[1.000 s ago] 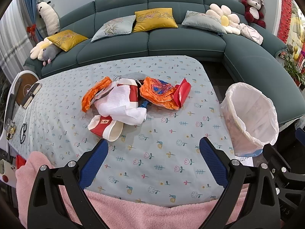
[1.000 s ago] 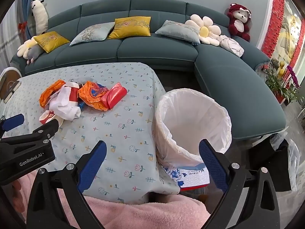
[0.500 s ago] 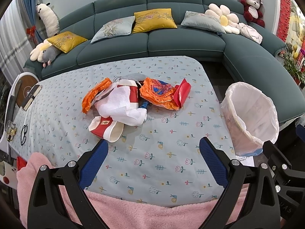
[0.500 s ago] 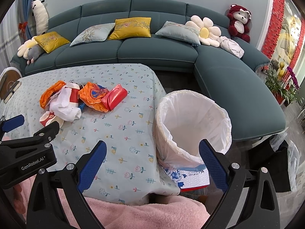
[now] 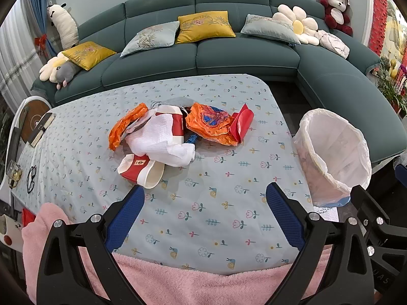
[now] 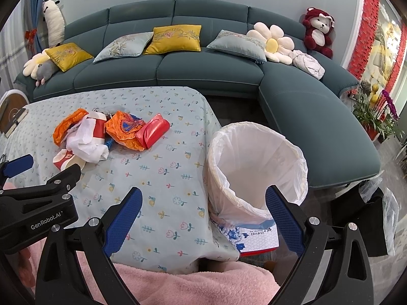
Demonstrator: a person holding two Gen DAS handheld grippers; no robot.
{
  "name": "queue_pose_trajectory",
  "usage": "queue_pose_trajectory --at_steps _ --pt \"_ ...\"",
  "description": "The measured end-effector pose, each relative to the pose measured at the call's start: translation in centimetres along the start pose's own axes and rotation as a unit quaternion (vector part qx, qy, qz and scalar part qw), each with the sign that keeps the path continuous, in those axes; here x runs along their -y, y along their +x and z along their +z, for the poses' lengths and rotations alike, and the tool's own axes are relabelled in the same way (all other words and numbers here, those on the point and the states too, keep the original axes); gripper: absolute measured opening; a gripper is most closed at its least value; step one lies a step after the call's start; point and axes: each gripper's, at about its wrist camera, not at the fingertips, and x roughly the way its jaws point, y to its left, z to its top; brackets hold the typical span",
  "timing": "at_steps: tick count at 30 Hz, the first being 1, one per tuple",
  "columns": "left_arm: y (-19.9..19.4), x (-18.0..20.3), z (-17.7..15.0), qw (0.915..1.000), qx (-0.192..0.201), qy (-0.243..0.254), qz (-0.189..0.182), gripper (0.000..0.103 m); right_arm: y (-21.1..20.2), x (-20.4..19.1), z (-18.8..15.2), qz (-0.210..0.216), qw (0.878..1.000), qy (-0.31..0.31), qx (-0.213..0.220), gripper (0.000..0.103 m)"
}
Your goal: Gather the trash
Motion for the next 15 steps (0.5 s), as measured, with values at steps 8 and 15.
queue_pose_trajectory --at_steps 8,15 --pt "0.00 0.00 0.01 1.0000 0.001 0.001 0.000 0.092 -0.08 -0.03 -0.05 0.000 1.000 0.002 0.001 0.093" --pt "-0.22 0.17 -0.05 1.0000 0.004 0.007 0.001 0.092 -0.17 0.12 -0.17 0.000 1.000 0.003 0.001 0.093"
